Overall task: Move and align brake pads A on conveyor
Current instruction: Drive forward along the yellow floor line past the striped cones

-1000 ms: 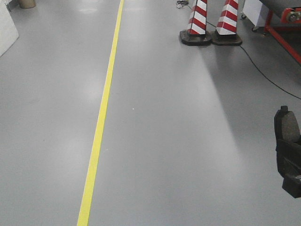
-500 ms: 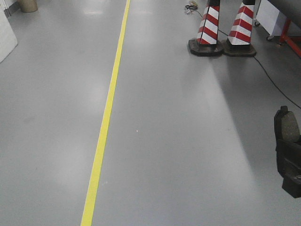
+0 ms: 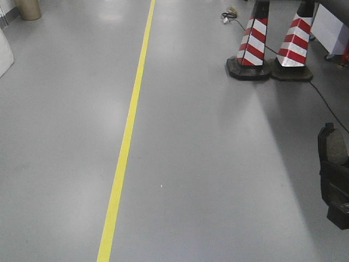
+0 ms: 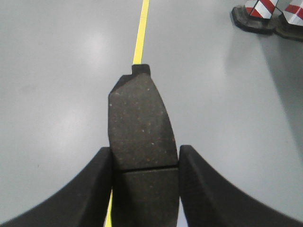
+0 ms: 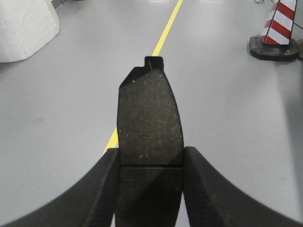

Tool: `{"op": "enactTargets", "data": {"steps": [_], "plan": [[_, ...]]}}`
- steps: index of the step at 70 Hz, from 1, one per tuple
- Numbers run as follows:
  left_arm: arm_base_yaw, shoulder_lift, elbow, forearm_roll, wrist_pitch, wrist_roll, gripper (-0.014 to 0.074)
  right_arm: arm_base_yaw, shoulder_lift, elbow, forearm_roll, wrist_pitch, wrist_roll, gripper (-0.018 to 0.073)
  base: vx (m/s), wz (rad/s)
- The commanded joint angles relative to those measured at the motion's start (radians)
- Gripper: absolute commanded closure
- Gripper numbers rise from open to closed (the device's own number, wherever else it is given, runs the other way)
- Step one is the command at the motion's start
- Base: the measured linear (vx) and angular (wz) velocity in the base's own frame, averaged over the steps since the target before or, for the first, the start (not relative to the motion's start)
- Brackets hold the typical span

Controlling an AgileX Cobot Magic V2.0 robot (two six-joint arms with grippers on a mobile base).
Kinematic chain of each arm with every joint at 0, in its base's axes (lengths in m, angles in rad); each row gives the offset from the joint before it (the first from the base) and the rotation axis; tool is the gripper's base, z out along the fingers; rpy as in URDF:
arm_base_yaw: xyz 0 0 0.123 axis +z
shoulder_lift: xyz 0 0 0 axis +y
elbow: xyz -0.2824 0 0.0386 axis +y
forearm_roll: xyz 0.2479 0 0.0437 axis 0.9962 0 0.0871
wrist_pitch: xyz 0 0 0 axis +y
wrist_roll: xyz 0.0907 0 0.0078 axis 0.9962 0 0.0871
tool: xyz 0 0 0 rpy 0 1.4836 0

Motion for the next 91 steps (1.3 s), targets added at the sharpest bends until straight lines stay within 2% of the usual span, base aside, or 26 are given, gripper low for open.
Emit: {"op": "enactTargets", "data": {"steps": [1, 91], "plan": [[-0.006, -0.001, -0.03, 0.008, -0.086, -0.001, 0.0422, -0.004, 0.002, -0.031, 0.0, -0.09, -0.007, 0.0565, 0.58, 0.05], [-0.006, -0.001, -0.03, 0.008, -0.086, -0.001, 0.0422, -0.004, 0.002, -0.031, 0.0, -0.09, -0.007, 0.0565, 0.57, 0.0]]}}
